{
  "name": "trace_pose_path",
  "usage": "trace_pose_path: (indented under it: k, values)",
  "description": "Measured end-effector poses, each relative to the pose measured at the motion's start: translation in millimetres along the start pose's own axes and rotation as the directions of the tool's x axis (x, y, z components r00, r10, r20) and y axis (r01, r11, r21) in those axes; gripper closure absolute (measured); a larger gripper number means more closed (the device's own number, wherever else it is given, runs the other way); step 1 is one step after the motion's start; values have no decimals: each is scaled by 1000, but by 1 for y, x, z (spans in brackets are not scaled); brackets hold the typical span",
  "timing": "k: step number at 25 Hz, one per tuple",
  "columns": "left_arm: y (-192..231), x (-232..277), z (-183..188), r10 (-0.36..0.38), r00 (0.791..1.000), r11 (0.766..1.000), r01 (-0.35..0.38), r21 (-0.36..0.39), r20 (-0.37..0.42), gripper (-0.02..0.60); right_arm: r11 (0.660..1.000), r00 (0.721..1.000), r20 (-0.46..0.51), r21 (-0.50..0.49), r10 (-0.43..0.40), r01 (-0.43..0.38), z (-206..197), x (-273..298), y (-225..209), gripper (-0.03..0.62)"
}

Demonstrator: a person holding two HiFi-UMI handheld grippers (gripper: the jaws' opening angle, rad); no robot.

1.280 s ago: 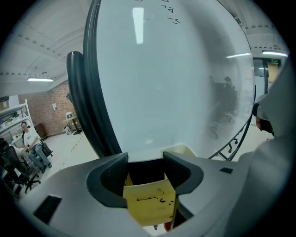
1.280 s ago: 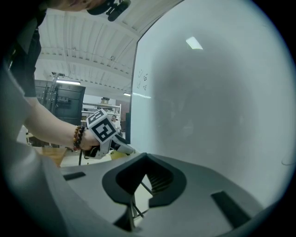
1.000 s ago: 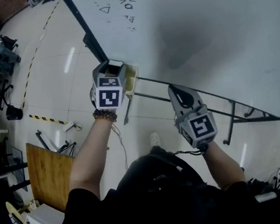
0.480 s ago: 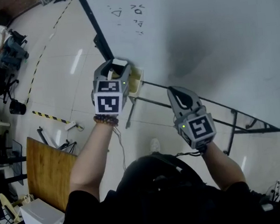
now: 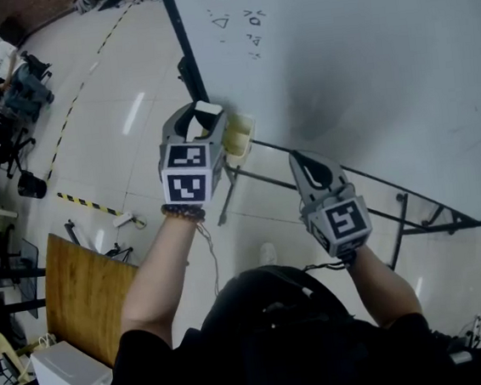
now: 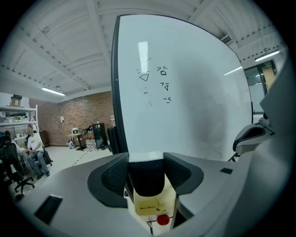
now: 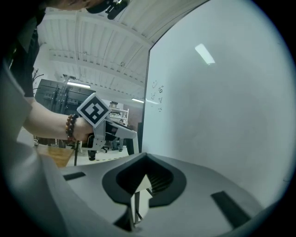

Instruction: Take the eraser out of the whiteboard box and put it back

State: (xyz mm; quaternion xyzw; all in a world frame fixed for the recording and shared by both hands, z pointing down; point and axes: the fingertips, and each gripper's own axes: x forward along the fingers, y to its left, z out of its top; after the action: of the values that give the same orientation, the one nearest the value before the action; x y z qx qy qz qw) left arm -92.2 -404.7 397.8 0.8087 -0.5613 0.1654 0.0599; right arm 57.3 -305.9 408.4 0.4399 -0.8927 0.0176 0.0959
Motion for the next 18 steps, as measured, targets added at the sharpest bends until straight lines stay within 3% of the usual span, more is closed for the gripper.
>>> trace_pose_path:
  k: [18]
  values:
    - [-7,-116,7,-111,988,993,114,-15,109,351,994,994,40,-25,-106,107,30,-63,86,568]
